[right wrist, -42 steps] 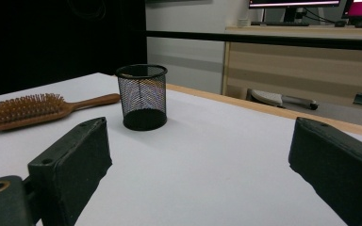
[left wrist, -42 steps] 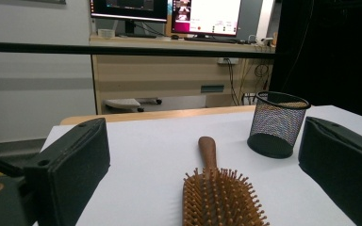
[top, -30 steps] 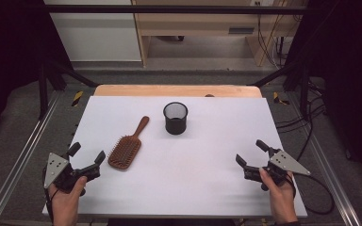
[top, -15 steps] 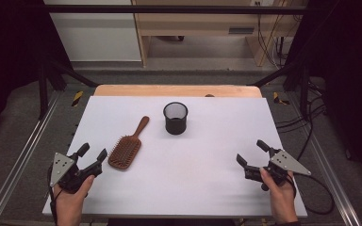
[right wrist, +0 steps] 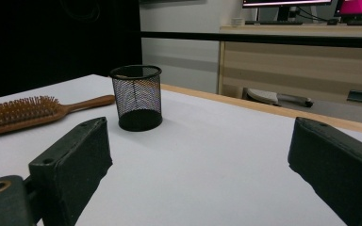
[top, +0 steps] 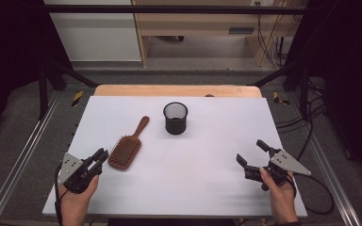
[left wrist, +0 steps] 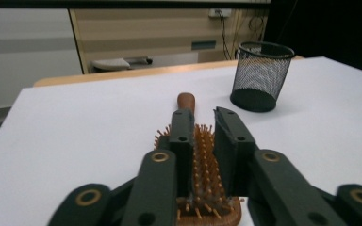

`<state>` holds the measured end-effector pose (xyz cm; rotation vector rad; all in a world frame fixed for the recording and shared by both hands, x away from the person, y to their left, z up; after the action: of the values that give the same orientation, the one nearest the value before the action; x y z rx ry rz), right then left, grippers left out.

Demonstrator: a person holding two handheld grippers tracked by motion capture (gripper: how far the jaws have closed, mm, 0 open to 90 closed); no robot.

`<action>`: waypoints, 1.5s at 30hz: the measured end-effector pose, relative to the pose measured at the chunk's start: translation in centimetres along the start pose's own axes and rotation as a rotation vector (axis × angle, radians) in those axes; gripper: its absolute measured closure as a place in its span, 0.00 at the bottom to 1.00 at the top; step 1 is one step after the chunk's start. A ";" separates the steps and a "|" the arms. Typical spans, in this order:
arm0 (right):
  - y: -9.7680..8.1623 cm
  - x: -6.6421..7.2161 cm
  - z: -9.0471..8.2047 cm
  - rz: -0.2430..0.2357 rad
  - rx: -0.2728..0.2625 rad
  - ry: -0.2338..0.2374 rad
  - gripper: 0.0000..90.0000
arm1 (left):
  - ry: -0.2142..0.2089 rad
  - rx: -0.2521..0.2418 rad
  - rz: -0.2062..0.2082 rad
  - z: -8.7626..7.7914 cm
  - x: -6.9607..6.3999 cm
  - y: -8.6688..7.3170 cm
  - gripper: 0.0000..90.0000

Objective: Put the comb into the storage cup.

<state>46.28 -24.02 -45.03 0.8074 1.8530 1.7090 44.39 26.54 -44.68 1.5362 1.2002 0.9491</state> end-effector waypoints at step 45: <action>-0.1 0.0 0.2 0.001 0.009 0.007 0.08 | -0.060 0.267 0.118 3.6 -3.4 -3.3 1.00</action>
<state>46.36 -23.87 -45.15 0.8070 1.8664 1.7068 46.26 22.78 -48.88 1.8510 1.2423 0.8366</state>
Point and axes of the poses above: each handheld gripper's, and its own axes: z roughly forward along the jaws, y roughly out of its top, x roughly to its left, the point moved 5 cm from there along z, roughly forward along the jaws, and after that the axes turned 12 degrees about y, right-handed, at the moved point
